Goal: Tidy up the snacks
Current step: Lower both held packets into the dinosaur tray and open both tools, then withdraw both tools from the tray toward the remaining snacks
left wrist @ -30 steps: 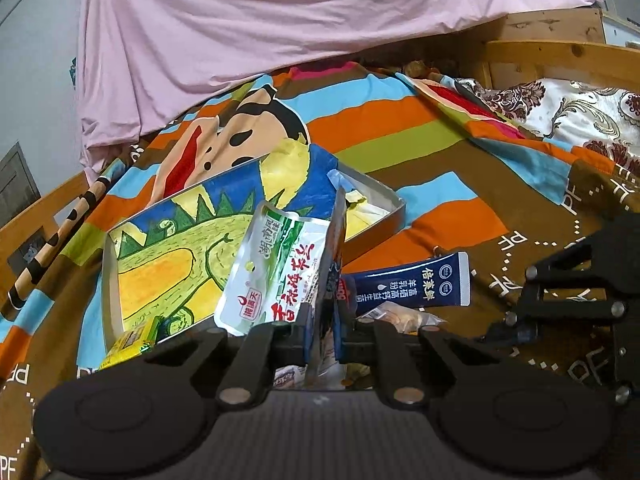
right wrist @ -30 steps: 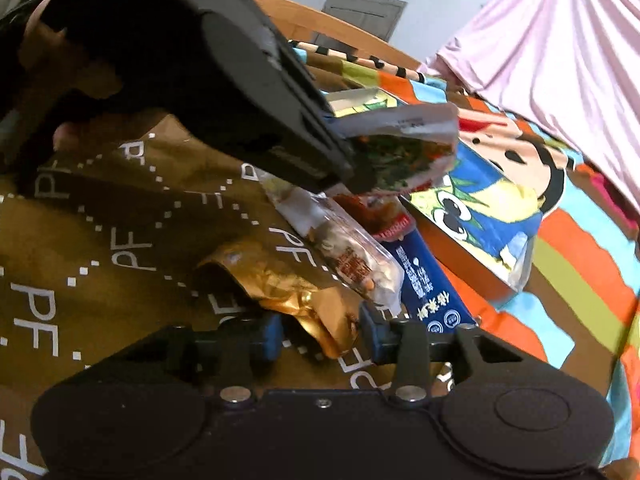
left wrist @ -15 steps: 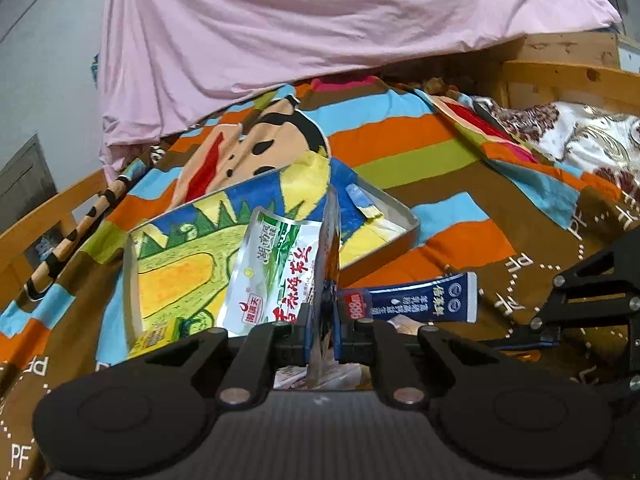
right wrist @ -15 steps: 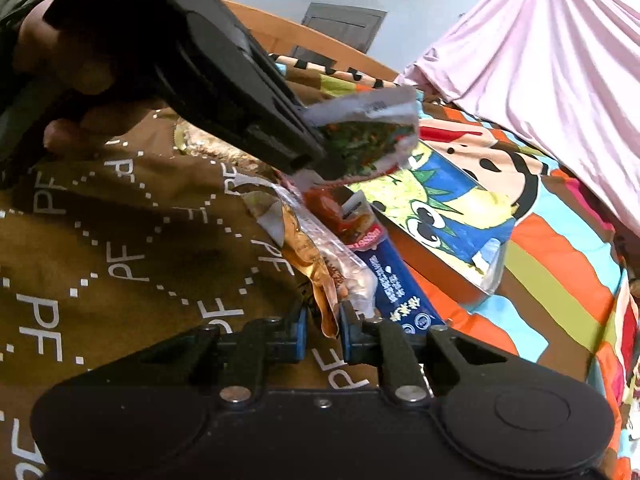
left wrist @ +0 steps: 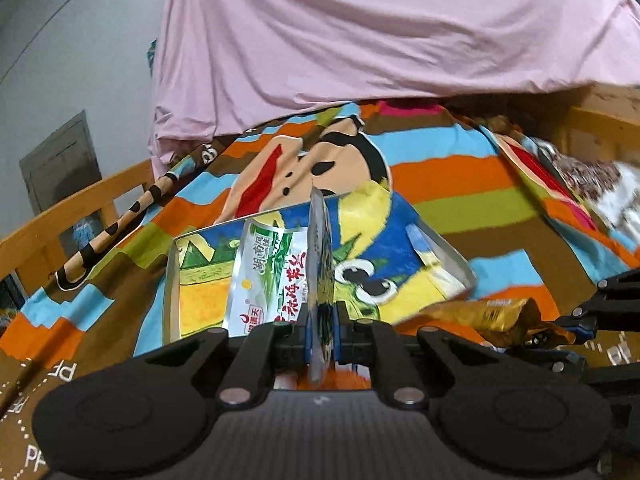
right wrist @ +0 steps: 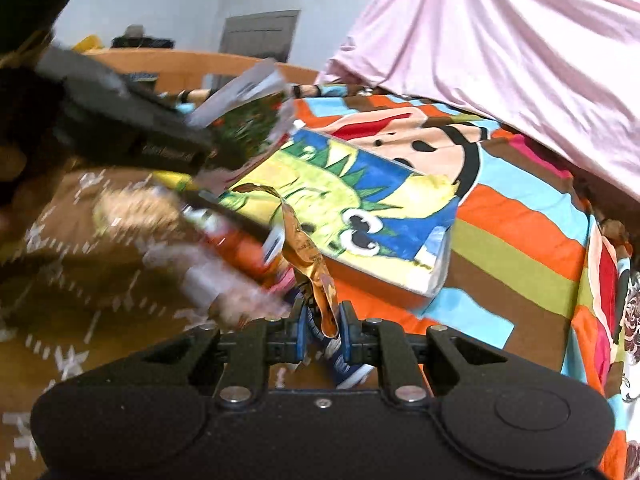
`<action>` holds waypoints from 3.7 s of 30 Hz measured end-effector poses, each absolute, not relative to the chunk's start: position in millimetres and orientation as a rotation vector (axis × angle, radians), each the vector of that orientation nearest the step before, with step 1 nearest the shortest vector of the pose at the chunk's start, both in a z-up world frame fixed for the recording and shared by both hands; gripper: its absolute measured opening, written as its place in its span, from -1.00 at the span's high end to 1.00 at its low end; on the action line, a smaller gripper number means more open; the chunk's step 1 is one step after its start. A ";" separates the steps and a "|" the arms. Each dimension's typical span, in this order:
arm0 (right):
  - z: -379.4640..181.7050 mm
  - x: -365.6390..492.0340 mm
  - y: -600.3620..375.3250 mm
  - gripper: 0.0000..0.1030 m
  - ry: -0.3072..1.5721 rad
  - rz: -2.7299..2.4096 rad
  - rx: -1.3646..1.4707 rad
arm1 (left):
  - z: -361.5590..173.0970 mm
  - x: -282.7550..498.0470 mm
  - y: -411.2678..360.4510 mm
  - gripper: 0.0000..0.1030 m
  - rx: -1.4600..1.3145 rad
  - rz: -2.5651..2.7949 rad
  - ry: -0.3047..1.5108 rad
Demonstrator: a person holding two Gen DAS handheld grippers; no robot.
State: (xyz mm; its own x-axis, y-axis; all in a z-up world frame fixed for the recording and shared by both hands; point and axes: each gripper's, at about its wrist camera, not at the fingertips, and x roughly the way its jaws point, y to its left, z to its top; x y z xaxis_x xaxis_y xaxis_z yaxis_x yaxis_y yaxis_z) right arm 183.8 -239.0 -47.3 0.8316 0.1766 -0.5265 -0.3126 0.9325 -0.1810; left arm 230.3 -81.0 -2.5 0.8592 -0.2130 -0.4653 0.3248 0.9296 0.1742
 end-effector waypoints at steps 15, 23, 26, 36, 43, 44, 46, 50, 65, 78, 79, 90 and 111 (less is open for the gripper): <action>-51.9 358.6 -232.0 0.66 0.566 0.255 -0.178 | -13.0 356.4 -52.6 0.82 0.194 -0.221 0.513; -61.4 424.5 -212.3 0.66 0.710 0.234 -0.219 | -22.1 416.2 -30.6 0.81 0.153 -0.259 0.706; -58.4 438.5 -207.3 0.66 0.782 0.208 -0.204 | -25.9 432.5 -26.8 0.79 0.152 -0.281 0.785; -51.6 451.2 -205.4 0.16 0.842 0.171 -0.114 | -35.9 443.1 -32.5 0.06 0.140 -0.287 0.895; -31.3 416.4 -209.7 -0.50 0.706 0.279 -0.087 | -23.1 401.5 -12.9 -0.51 0.015 -0.159 0.754; -27.8 409.3 -210.2 -0.58 0.688 0.294 -0.077 | -19.7 391.3 -10.6 -0.64 0.006 -0.140 0.732; -19.6 392.3 -211.2 -0.61 0.649 0.320 -0.055 | -12.9 369.3 -7.7 -0.75 0.008 -0.115 0.674; -5.3 354.3 -211.4 -0.79 0.569 0.335 -0.053 | -0.8 335.5 -4.3 -0.82 0.043 -0.101 0.615; 27.5 203.2 -221.7 -0.99 0.480 0.306 -0.029 | 34.4 208.8 5.1 -0.99 0.132 -0.087 0.557; 23.3 135.6 -218.3 -0.99 0.504 0.318 -0.069 | 16.0 158.1 22.0 -0.99 0.117 -0.137 0.555; 21.2 133.3 -218.4 -0.99 0.508 0.317 -0.071 | 13.9 155.3 20.9 -0.99 0.124 -0.146 0.552; -8.1 133.7 -228.6 -0.99 0.551 0.311 -0.075 | -8.5 140.8 3.1 -0.99 0.183 -0.218 0.566; -44.0 161.4 -252.5 -0.99 0.589 0.254 -0.084 | -32.7 169.9 -23.6 -0.99 0.285 -0.379 0.600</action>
